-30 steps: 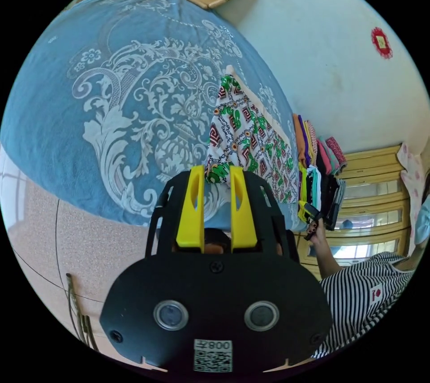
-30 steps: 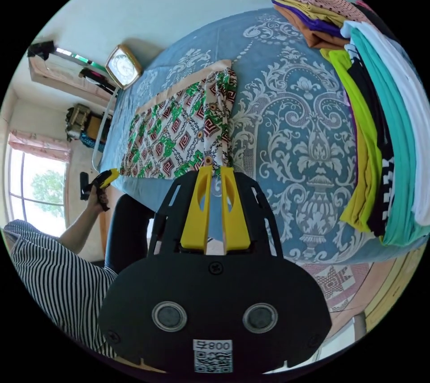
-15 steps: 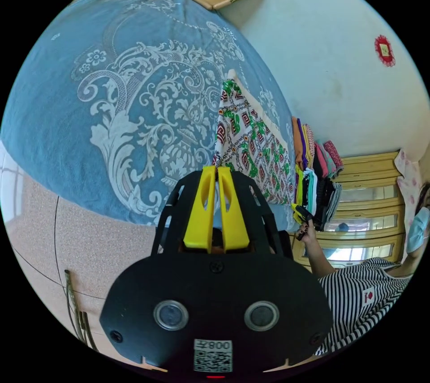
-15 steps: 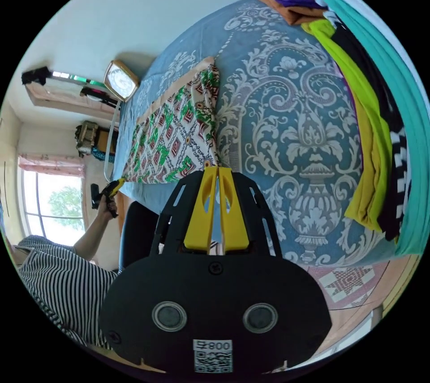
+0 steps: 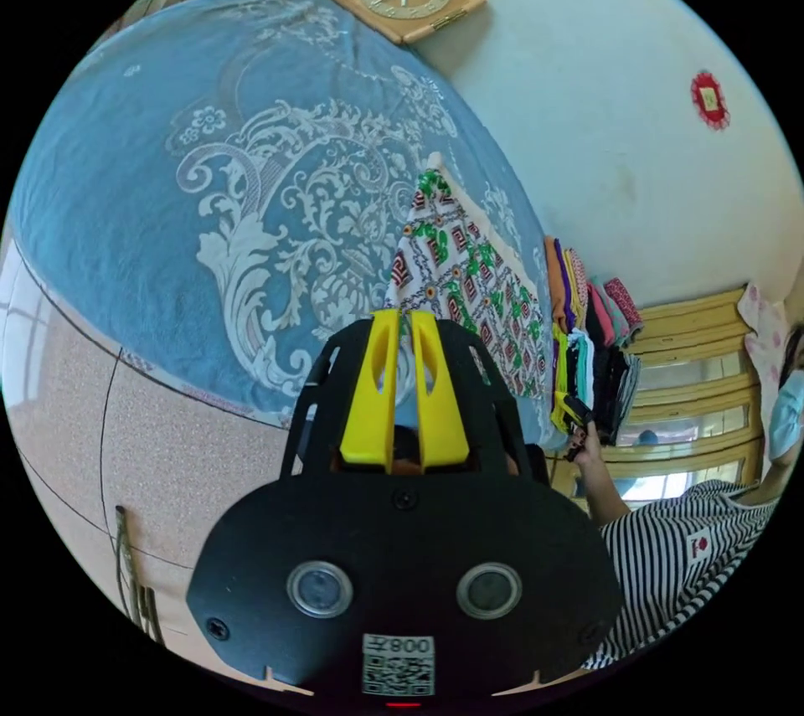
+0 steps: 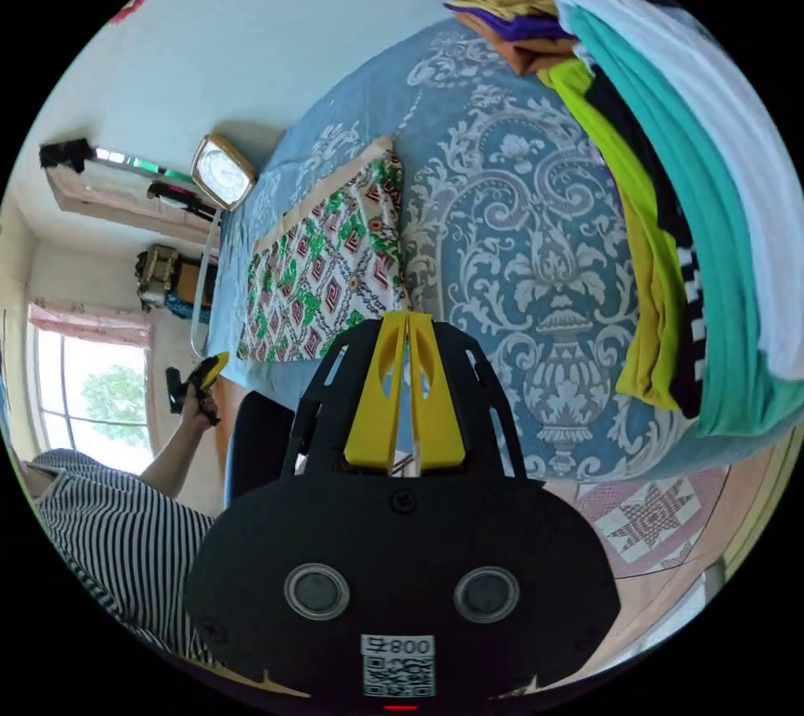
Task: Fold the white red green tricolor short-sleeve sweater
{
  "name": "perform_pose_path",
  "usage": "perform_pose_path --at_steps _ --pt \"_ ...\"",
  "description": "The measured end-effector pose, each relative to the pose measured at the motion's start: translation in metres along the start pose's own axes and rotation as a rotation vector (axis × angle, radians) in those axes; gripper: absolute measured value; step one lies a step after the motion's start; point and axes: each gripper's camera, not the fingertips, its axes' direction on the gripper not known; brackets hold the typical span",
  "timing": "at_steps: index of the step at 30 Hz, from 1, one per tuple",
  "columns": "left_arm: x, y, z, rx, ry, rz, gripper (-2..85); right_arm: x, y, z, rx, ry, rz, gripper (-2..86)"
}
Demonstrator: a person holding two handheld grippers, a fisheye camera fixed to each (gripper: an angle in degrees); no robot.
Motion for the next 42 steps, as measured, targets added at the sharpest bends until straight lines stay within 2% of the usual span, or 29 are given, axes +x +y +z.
perform_pose_path --at_steps 4,8,13,17,22,27,30,31,32,42 --pt "0.04 0.0 0.012 -0.107 -0.077 0.145 1.0 -0.058 -0.004 0.017 -0.031 0.136 -0.157 0.1" --pt "0.065 0.001 0.037 -0.261 -0.237 0.227 0.6 -0.1 -0.002 0.083 -0.224 0.389 -0.296 0.2" --pt "0.099 0.008 0.029 -0.27 -0.262 0.299 0.4 -0.13 0.019 0.098 -0.151 0.518 -0.395 0.1" --pt "0.129 0.013 0.013 -0.211 -0.307 0.302 0.3 -0.137 0.015 0.094 -0.184 0.469 -0.335 0.0" --pt "0.182 0.008 -0.005 -0.113 -0.266 0.379 0.3 -0.146 -0.003 0.068 -0.058 0.385 -0.308 0.0" --pt "0.223 -0.006 0.01 -0.161 -0.305 0.417 0.3 -0.151 -0.055 0.081 -0.004 0.378 -0.324 0.0" --pt "0.242 -0.007 0.031 -0.283 -0.403 0.421 0.3 -0.134 -0.08 0.115 -0.084 0.417 -0.283 0.0" --pt "0.252 -0.004 0.031 -0.255 -0.41 0.441 0.3 -0.129 -0.082 0.123 -0.106 0.427 -0.273 0.0" --pt "0.256 -0.002 0.03 -0.246 -0.41 0.449 0.3 -0.118 -0.085 0.136 -0.145 0.442 -0.253 0.0" --pt "0.328 -0.007 0.013 -0.306 -0.299 0.334 0.5 -0.068 -0.069 0.116 -0.052 0.287 -0.161 0.1"
